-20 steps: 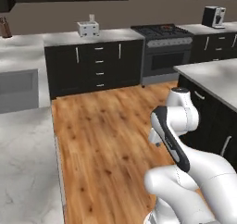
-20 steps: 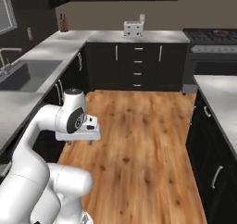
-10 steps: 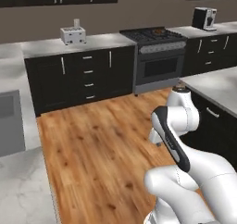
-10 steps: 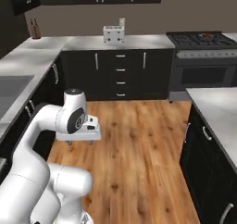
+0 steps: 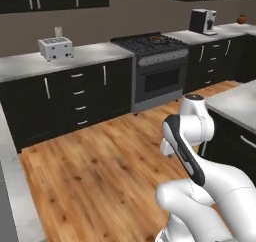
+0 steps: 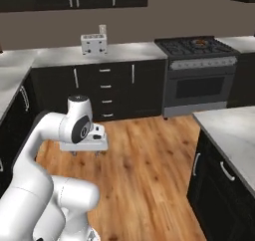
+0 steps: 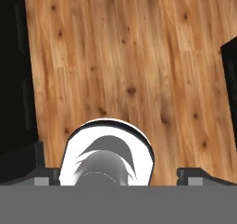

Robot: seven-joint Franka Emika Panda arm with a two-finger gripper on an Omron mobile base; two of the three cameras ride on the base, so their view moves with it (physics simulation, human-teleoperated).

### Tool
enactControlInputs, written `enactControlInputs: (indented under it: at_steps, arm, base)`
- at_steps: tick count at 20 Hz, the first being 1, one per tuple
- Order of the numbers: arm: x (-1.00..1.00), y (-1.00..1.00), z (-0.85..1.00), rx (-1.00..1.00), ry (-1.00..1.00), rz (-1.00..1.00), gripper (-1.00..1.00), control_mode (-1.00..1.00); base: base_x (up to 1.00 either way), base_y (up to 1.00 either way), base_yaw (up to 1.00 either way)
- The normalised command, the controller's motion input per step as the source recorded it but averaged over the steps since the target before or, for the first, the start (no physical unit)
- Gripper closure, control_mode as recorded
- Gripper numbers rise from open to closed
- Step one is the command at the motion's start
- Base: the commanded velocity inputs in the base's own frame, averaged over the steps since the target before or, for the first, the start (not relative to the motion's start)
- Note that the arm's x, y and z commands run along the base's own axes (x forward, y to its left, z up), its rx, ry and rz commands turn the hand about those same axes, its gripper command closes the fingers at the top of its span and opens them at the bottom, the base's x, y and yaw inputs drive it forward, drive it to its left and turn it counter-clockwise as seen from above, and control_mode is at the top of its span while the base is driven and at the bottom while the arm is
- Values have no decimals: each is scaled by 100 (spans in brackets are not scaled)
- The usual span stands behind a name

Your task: Take the chicken drumsticks from the pan and place one on each plate on the dining counter.

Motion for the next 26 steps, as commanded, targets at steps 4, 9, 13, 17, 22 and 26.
enactControlInputs:
  at_steps: [4, 9, 13, 17, 22, 26]
  arm:
    - [0, 0, 0, 0, 0, 0, -100, 100]
    - [0, 0, 0, 0, 0, 0, -100, 100]
    - [0, 0, 0, 0, 0, 0, -100, 100]
    - [0, 0, 0, 0, 0, 0, -100, 100]
    - [0, 0, 0, 0, 0, 0, -100, 100]
    - [0, 0, 0, 0, 0, 0, -100, 100]
  base:
    - [97, 22, -36]
    - [97, 22, -35]
    - [93, 22, -40]
    - [90, 21, -42]
    - [86, 16, -43]
    - [85, 15, -45]
